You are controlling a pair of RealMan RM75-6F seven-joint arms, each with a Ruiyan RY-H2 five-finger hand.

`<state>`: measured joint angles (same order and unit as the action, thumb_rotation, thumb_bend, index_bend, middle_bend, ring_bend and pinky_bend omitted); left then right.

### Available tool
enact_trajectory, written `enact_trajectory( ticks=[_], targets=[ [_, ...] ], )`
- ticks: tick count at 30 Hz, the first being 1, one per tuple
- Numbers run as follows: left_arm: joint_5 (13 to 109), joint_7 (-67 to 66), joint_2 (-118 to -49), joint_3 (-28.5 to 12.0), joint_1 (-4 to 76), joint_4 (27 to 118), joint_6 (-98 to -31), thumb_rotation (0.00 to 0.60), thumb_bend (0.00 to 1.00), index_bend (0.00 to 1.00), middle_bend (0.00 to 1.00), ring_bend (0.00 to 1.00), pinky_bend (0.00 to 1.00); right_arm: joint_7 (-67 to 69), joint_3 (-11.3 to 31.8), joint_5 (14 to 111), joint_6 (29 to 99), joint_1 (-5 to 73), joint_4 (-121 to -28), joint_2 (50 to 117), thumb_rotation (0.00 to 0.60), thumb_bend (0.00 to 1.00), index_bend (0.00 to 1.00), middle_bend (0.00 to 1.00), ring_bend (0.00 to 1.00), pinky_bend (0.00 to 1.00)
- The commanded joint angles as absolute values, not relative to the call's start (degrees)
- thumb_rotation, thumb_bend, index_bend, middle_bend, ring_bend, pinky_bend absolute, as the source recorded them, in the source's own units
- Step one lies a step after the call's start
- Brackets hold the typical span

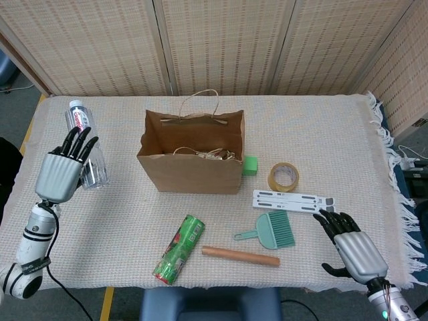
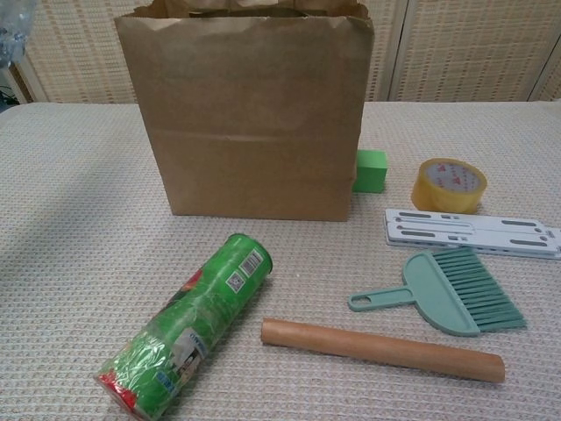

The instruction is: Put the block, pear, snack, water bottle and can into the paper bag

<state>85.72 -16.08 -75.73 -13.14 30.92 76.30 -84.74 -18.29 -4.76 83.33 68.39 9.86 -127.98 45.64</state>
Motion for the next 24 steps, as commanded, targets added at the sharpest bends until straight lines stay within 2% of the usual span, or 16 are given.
enact_trajectory(
  ticks=[1, 7, 10, 17, 20, 24],
  targets=[
    [78.4, -10.1, -78.2, -18.8, 30.0, 85.6, -85.9, 0.6, 0.64, 0.65, 0.64, 0.58, 0.7, -18.3, -4.8, 83.3, 68.3, 9.9, -128.0, 45.7, 0.6, 0.1, 0.0, 0.0, 0.0, 0.0],
    [69.2, 1.8, -76.6, -23.8, 29.2, 103.2, -81.3, 0.6, 0.64, 0.66, 0.65, 0.58, 0.7, -18.6, -4.8, 83.0, 68.0, 9.9, -127.9, 45.8, 0.6, 0.1, 0.0, 0.0, 0.0, 0.0],
    [67.4, 6.0, -75.8, -25.4, 29.2, 108.3, -79.8, 0.6, 0.65, 0.67, 0.65, 0.58, 0.71, -18.8, -4.7, 82.6, 67.8, 10.1, -127.8, 46.0, 0.6, 0.1, 0.0, 0.0, 0.0, 0.0],
    [68.6, 7.5, -76.4, -27.0, 30.5, 110.2, -80.0, 0.6, 0.65, 0.68, 0.66, 0.59, 0.71, -19.3, -4.7, 82.2, 67.6, 10.2, -127.7, 46.2, 0.6, 0.1, 0.0, 0.0, 0.0, 0.0],
    [64.9, 8.7, -76.9, -29.0, 31.9, 114.9, -78.2, 0.6, 0.65, 0.68, 0.66, 0.59, 0.72, -19.1, -4.6, 82.0, 67.7, 10.2, -127.7, 46.2, 0.6, 0.1, 0.0, 0.0, 0.0, 0.0],
    [63.8, 6.2, -76.1, -27.7, 32.3, 118.6, -76.8, 0.6, 0.65, 0.68, 0.66, 0.59, 0.72, -18.9, -4.5, 81.7, 67.5, 10.4, -127.5, 46.1, 0.6, 0.1, 0.0, 0.0, 0.0, 0.0]
  ],
)
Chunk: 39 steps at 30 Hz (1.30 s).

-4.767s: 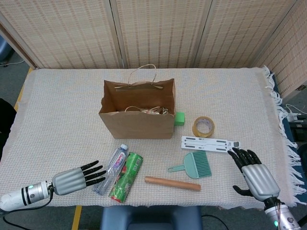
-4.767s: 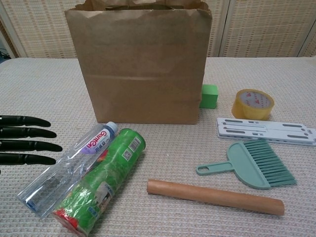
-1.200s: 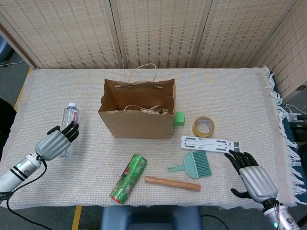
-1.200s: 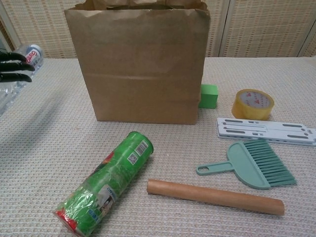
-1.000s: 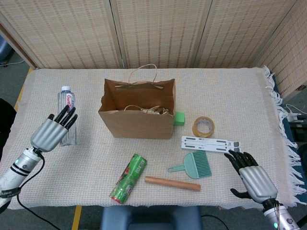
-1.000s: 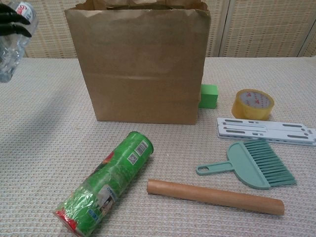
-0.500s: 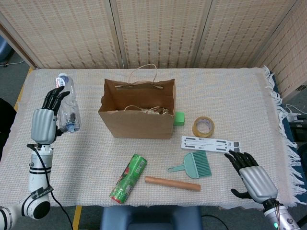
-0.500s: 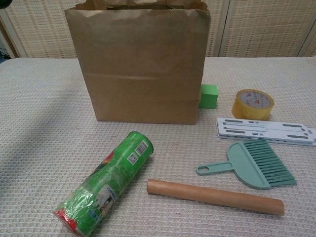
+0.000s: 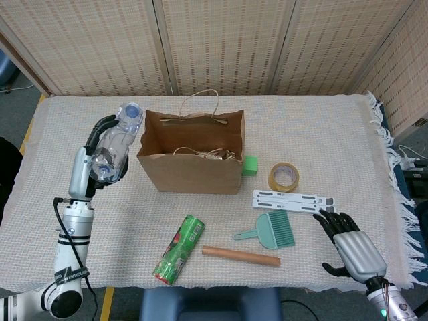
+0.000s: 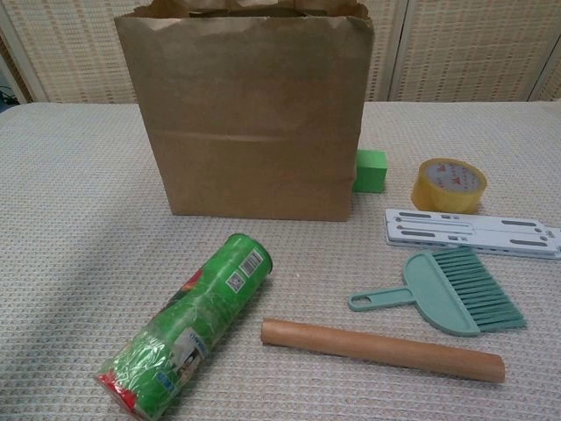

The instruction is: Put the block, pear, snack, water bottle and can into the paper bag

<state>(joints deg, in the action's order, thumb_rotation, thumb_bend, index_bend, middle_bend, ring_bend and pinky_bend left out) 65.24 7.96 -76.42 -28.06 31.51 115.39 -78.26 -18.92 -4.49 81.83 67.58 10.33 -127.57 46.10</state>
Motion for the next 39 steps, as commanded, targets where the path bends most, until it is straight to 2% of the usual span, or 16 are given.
enact_trajectory(
  ticks=[1, 7, 17, 19, 21, 23, 24, 27, 30, 39],
  targets=[
    [64.2, 5.4, -76.3, -26.8, 32.4, 119.2, -76.6, 0.6, 0.65, 0.67, 0.66, 0.59, 0.72, -18.8, -4.4, 81.6, 67.4, 10.5, -127.5, 46.1, 0.6, 0.1, 0.0, 0.0, 0.0, 0.0],
    [65.2, 2.2, -80.4, -24.5, 34.7, 117.5, -76.0, 0.6, 0.64, 0.67, 0.65, 0.59, 0.7, -19.1, -4.4, 81.4, 67.0, 10.7, -127.4, 46.2, 0.6, 0.1, 0.0, 0.0, 0.0, 0.0],
    [60.8, -5.7, -86.7, -27.4, 42.8, 109.2, -72.6, 0.6, 0.62, 0.64, 0.63, 0.56, 0.68, -19.7, -4.5, 80.7, 66.4, 11.1, -127.0, 46.6, 0.6, 0.1, 0.0, 0.0, 0.0, 0.0],
    [59.0, -8.8, -86.5, -27.3, 44.4, 107.9, -70.9, 0.6, 0.57, 0.57, 0.56, 0.49, 0.62, -19.6, -4.3, 80.4, 66.4, 11.2, -127.0, 46.5, 0.6, 0.1, 0.0, 0.0, 0.0, 0.0],
    [56.3, -12.0, -85.5, -27.0, 45.6, 108.0, -68.9, 0.6, 0.48, 0.41, 0.37, 0.28, 0.43, -19.4, -4.2, 80.2, 66.4, 11.2, -126.9, 46.4, 0.6, 0.1, 0.0, 0.0, 0.0, 0.0],
    [54.0, -13.8, -85.0, -27.4, 46.4, 108.2, -68.2, 0.6, 0.45, 0.28, 0.19, 0.11, 0.27, -19.2, -4.1, 79.9, 66.4, 11.3, -126.8, 46.3, 0.6, 0.1, 0.0, 0.0, 0.0, 0.0],
    [53.1, -14.5, -84.7, -27.5, 46.8, 108.3, -67.9, 0.6, 0.44, 0.23, 0.13, 0.06, 0.22, -19.1, -4.1, 79.7, 66.3, 11.4, -126.7, 46.3, 0.6, 0.1, 0.0, 0.0, 0.0, 0.0],
    [51.4, -15.9, -84.4, -27.9, 47.7, 108.2, -67.8, 0.6, 0.41, 0.12, 0.02, 0.0, 0.14, -18.9, -4.0, 79.3, 66.2, 11.5, -126.5, 46.2, 0.6, 0.1, 0.0, 0.0, 0.0, 0.0],
    [50.7, -15.6, -84.5, -28.1, 48.0, 108.5, -68.3, 0.6, 0.4, 0.01, 0.0, 0.0, 0.12, -18.7, -3.9, 79.1, 66.2, 11.6, -126.5, 46.2, 0.6, 0.1, 0.0, 0.0, 0.0, 0.0],
    [51.8, -14.5, -83.6, -27.3, 47.9, 109.0, -68.9, 0.6, 0.39, 0.0, 0.0, 0.0, 0.12, -18.9, -4.2, 79.6, 66.6, 11.3, -126.8, 46.1, 0.6, 0.1, 0.0, 0.0, 0.0, 0.0]
  ],
)
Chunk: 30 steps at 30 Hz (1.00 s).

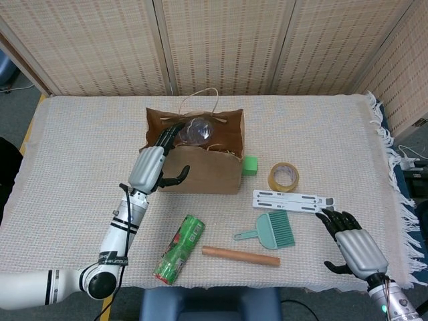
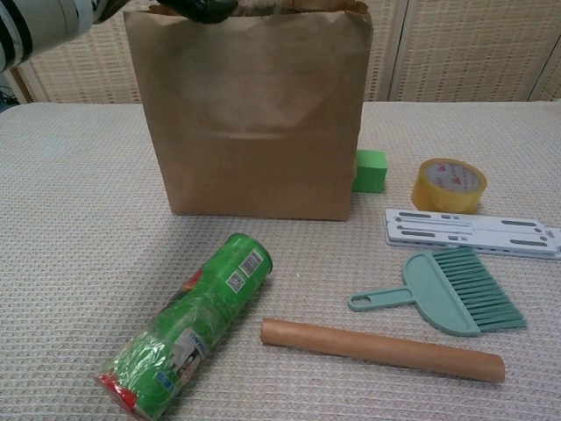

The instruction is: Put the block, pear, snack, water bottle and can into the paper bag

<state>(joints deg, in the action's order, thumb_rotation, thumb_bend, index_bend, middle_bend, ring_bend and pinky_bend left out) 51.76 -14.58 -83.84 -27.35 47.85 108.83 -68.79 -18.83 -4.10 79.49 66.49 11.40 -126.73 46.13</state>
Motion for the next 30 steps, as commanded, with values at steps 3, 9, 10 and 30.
enact_trajectory(
  ticks=[3, 9, 10, 30],
  targets=[
    [51.8, -14.1, -83.0, -27.3, 47.6, 109.8, -69.2, 0.6, 0.39, 0.0, 0.0, 0.0, 0.11, -19.0, -4.3, 79.9, 66.9, 11.1, -126.9, 46.1, 0.6, 0.09, 0.0, 0.0, 0.0, 0.0],
    [53.0, -12.2, -79.9, -26.1, 44.7, 111.8, -70.7, 0.6, 0.42, 0.0, 0.0, 0.0, 0.12, -18.7, -4.5, 80.4, 67.3, 10.8, -126.9, 45.9, 0.6, 0.1, 0.0, 0.0, 0.0, 0.0],
    [54.0, -11.6, -78.8, -25.5, 43.7, 112.1, -71.0, 0.6, 0.43, 0.0, 0.0, 0.0, 0.12, -18.6, -4.6, 80.5, 67.3, 10.7, -126.8, 45.9, 0.6, 0.1, 0.0, 0.0, 0.0, 0.0],
    [95.8, 7.1, -65.7, -5.2, 27.6, 90.6, -81.3, 0.6, 0.5, 0.29, 0.33, 0.27, 0.38, -18.9, -4.9, 81.7, 67.4, 10.4, -127.4, 46.1, 0.6, 0.1, 0.0, 0.0, 0.0, 0.0]
  ],
)
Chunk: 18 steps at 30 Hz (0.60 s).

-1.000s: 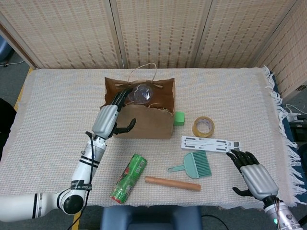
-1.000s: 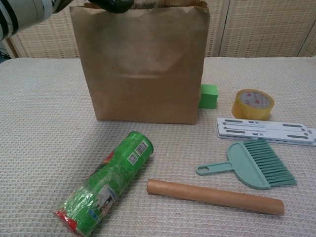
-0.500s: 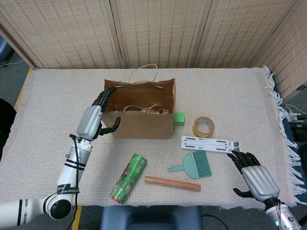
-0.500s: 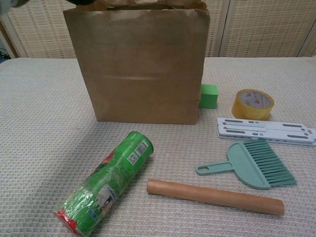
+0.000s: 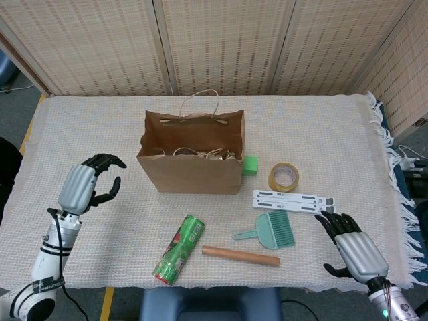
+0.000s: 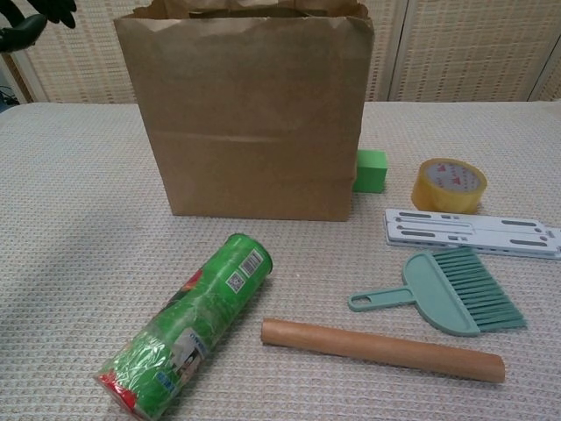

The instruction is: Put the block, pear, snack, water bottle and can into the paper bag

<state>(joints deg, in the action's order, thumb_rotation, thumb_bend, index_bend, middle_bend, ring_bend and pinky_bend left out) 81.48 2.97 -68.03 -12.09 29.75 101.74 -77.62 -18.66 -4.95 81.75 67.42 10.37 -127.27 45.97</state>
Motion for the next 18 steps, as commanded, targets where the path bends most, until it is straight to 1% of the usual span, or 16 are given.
enact_trajectory(
  ticks=[1, 2, 3, 4, 6, 8, 10, 14, 18],
  targets=[
    [100.6, 7.5, -65.6, -3.4, 27.6, 86.8, -82.9, 0.6, 0.49, 0.24, 0.29, 0.24, 0.35, -19.2, -5.0, 81.6, 67.4, 10.4, -127.4, 46.2, 0.6, 0.1, 0.0, 0.0, 0.0, 0.0],
    [104.0, 7.6, -65.6, -2.1, 27.6, 84.2, -83.9, 0.6, 0.48, 0.2, 0.26, 0.21, 0.33, -19.3, -4.9, 81.6, 67.4, 10.4, -127.4, 46.3, 0.6, 0.1, 0.0, 0.0, 0.0, 0.0],
    [107.0, 7.6, -65.6, -0.8, 27.7, 81.8, -84.9, 0.6, 0.46, 0.14, 0.19, 0.15, 0.27, -19.5, -4.9, 81.5, 67.3, 10.4, -127.4, 46.4, 0.6, 0.1, 0.0, 0.0, 0.0, 0.0],
    [110.5, 7.2, -65.7, 0.7, 27.8, 79.0, -86.1, 0.6, 0.45, 0.12, 0.15, 0.11, 0.23, -19.7, -4.9, 81.4, 67.3, 10.4, -127.5, 46.5, 0.6, 0.1, 0.0, 0.0, 0.0, 0.0],
    [114.8, 6.6, -66.0, 2.5, 28.1, 75.4, -87.7, 0.6, 0.42, 0.05, 0.06, 0.02, 0.14, -19.9, -4.9, 81.3, 67.4, 10.4, -127.5, 46.6, 0.6, 0.1, 0.0, 0.0, 0.0, 0.0],
    [119.6, 5.4, -66.4, 4.7, 28.5, 71.9, -88.9, 0.6, 0.4, 0.02, 0.01, 0.0, 0.12, -20.1, -4.8, 81.2, 67.4, 10.5, -127.5, 46.7, 0.6, 0.1, 0.0, 0.0, 0.0, 0.0],
    [123.8, 3.9, -66.9, 6.4, 29.3, 68.7, -89.7, 0.6, 0.39, 0.0, 0.0, 0.0, 0.09, -20.2, -4.8, 81.1, 67.5, 10.5, -127.5, 46.8, 0.6, 0.1, 0.0, 0.0, 0.0, 0.0],
    [131.9, -0.4, -68.1, 9.5, 31.8, 63.6, -89.6, 0.6, 0.38, 0.0, 0.0, 0.0, 0.06, -20.3, -4.8, 80.9, 67.4, 10.5, -127.5, 46.8, 0.6, 0.1, 0.0, 0.0, 0.0, 0.0],
    [137.5, -4.2, -69.7, 11.6, 34.6, 61.7, -88.0, 0.6, 0.38, 0.0, 0.0, 0.0, 0.04, -20.4, -4.8, 80.8, 67.4, 10.5, -127.5, 46.8, 0.6, 0.1, 0.0, 0.0, 0.0, 0.0]
  ],
)
